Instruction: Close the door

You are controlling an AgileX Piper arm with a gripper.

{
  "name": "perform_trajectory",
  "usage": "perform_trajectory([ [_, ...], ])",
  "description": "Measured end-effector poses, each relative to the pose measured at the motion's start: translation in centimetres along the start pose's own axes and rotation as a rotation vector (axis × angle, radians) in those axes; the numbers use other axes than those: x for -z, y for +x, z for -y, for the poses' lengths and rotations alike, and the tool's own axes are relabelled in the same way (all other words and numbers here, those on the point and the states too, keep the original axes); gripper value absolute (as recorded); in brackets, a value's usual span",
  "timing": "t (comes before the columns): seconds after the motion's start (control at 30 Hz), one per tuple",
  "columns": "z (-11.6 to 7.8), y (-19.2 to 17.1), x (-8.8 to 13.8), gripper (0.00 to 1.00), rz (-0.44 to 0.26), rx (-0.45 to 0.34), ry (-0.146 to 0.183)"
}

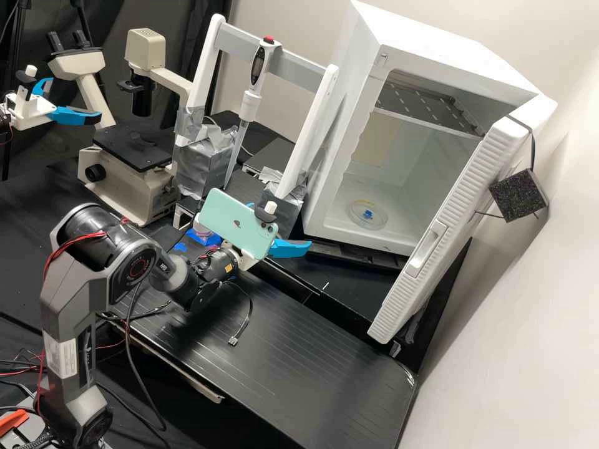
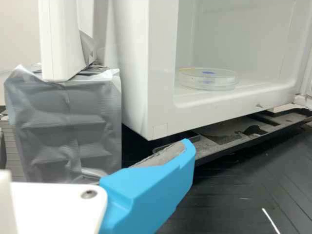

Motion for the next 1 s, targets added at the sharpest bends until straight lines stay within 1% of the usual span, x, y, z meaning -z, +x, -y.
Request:
perform_trajectory([
  [0.3, 0.0, -0.2, -0.2, 1.00, 0.005, -0.002, 0.000],
  [0.33, 0.0, -0.4, -0.4, 1.00, 0.007, 0.002, -0.005],
  [0.4, -0.5, -1.0, -0.8, 1.00, 0.015, -0.023, -0.002],
  [0.43, -0.8, -1.5, -1.0, 1.00, 0.010, -0.034, -0.006],
  [0.47, -1.1, -2.0, -1.2, 1.00, 0.005, -0.042, -0.004],
  [0.53, -2.0, -3.1, -1.5, 1.00, -0.017, -0.077, 0.006],
  [0.67, -4.6, -5.8, -2.2, 1.00, -0.072, -0.184, 0.029],
  [0.73, -6.4, -7.4, -2.6, 1.00, -0.082, -0.254, 0.036],
  [0.77, -7.0, -8.0, -2.6, 1.00, -0.088, -0.276, 0.042],
  [0.83, -8.5, -9.3, -3.0, 1.00, -0.088, -0.335, 0.052],
  [0.9, -10.0, -10.5, -3.5, 1.00, -0.071, -0.390, 0.061],
  [0.93, -10.9, -11.2, -3.9, 1.00, -0.055, -0.435, 0.066],
  [1.0, -12.0, -12.1, -4.7, 1.00, -0.029, -0.494, 0.086],
])
